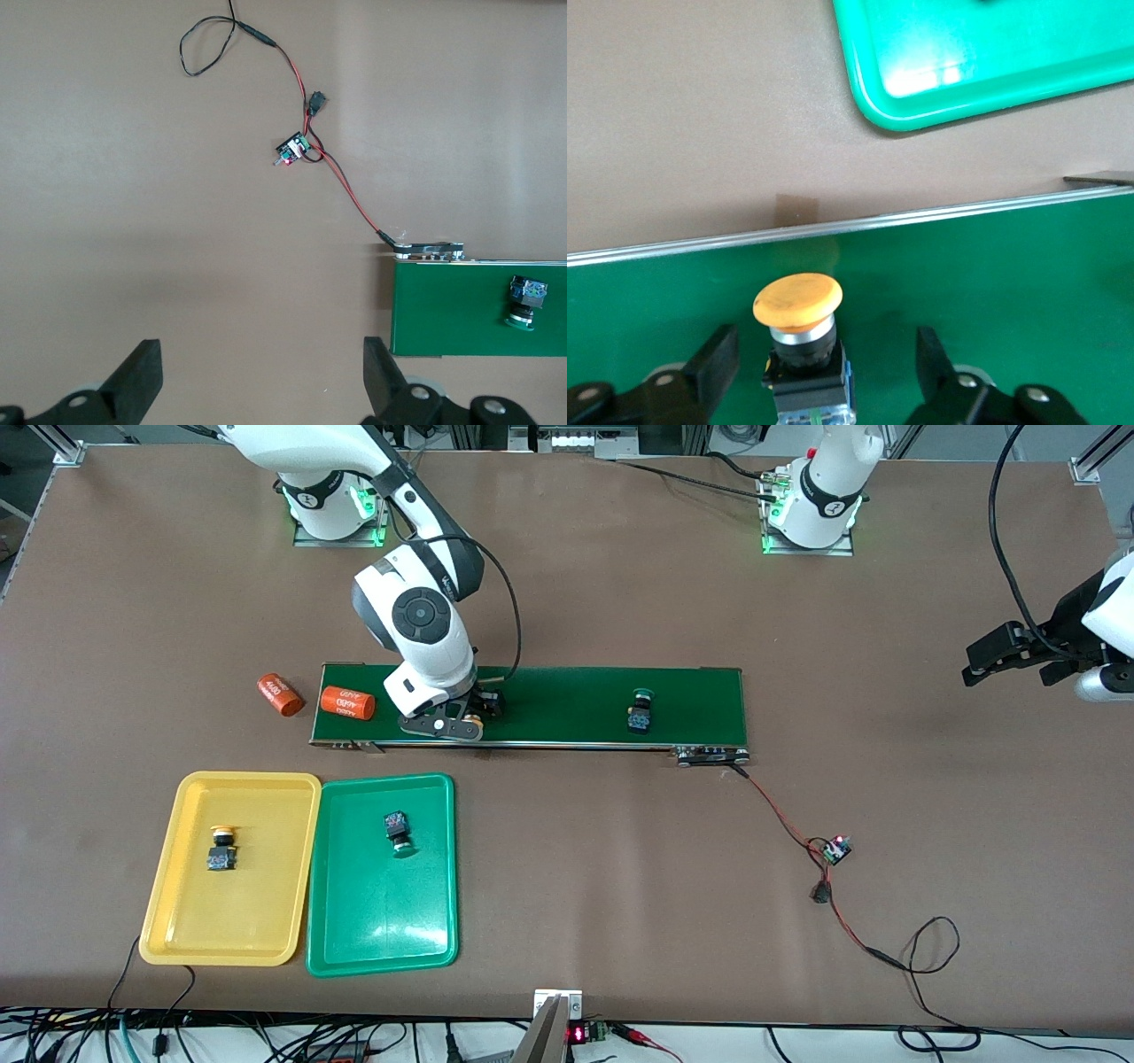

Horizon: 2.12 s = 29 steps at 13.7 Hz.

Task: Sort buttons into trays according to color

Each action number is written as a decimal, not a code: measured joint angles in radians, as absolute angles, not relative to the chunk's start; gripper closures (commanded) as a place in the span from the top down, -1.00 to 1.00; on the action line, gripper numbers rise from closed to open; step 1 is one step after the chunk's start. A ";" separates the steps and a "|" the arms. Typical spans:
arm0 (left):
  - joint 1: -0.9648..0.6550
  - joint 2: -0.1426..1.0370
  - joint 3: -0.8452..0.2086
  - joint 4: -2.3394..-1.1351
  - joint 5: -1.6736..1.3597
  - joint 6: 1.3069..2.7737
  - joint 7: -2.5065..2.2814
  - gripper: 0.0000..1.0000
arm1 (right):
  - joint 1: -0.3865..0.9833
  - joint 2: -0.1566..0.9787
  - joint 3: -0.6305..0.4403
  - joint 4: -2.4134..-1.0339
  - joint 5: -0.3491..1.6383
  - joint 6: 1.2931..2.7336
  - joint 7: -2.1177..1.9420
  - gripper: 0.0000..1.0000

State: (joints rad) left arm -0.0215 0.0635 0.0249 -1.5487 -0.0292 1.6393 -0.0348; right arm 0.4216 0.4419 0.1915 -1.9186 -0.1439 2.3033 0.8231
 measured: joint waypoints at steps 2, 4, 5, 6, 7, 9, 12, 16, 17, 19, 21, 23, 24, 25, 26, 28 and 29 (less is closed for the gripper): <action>-0.020 0.064 0.028 -1.549 -0.029 1.639 -0.035 1.00 | 0.421 0.450 0.183 -1.917 -0.144 2.303 0.806 0.75; -0.020 0.064 0.028 -1.549 -0.029 1.639 -0.035 1.00 | 0.421 0.457 0.181 -1.915 -0.144 2.304 0.803 0.75; -0.020 0.064 0.028 -1.549 -0.029 1.639 -0.035 1.00 | 0.421 0.459 0.180 -1.914 -0.144 2.304 0.803 0.74; -0.020 0.064 0.028 -1.549 -0.029 1.639 -0.035 1.00 | 0.420 0.461 0.179 -1.912 -0.144 2.305 0.802 0.65; -0.020 0.064 0.028 -1.549 -0.029 1.639 -0.035 1.00 | 0.420 0.463 0.178 -1.910 -0.145 2.305 0.800 0.53; -0.020 0.064 0.028 -1.549 -0.029 1.639 -0.035 1.00 | 0.420 0.463 0.174 -1.910 -0.145 2.305 0.787 0.17; -0.020 0.064 0.029 -1.549 -0.029 1.639 -0.035 1.00 | 0.420 0.463 0.172 -1.905 -0.145 2.306 0.776 -0.24; -0.020 0.064 0.029 -1.549 -0.029 1.639 -0.035 1.00 | 0.419 0.464 0.163 -1.891 -0.145 2.304 0.764 -0.41; -0.019 0.064 0.029 -1.549 -0.029 1.639 -0.035 1.00 | 0.419 0.464 0.157 -1.887 -0.145 2.304 0.756 -0.41; -0.019 0.065 0.029 -1.549 -0.029 1.639 -0.035 1.00 | 0.418 0.464 0.140 -1.873 -0.145 2.292 0.725 -0.44; -0.019 0.065 0.029 -1.549 -0.029 1.639 -0.035 1.00 | 0.417 0.464 0.126 -1.841 -0.145 2.242 0.688 -0.44; -0.019 0.065 0.030 -1.549 -0.029 1.639 -0.035 1.00 | 0.417 0.460 0.096 -1.790 -0.145 2.171 0.621 -0.44; -0.018 0.065 0.031 -1.549 -0.029 1.639 -0.035 1.00 | 0.416 0.455 0.071 -1.757 -0.145 2.131 0.577 -0.44; -0.014 0.065 0.032 -1.549 -0.029 1.639 -0.035 1.00 | 0.413 0.449 0.043 -1.722 -0.145 2.097 0.532 -0.43; -0.011 0.065 0.033 -1.550 -0.029 1.639 -0.035 1.00 | 0.407 0.444 0.018 -1.689 -0.145 2.070 0.485 -0.44; -0.007 0.066 0.034 -1.550 -0.029 1.639 -0.035 1.00 | 0.392 0.434 -0.028 -1.661 -0.145 2.053 0.361 -0.47; -0.006 0.066 0.034 -1.550 -0.029 1.639 -0.035 1.00 | 0.377 0.433 -0.046 -1.659 -0.145 2.053 0.292 -0.47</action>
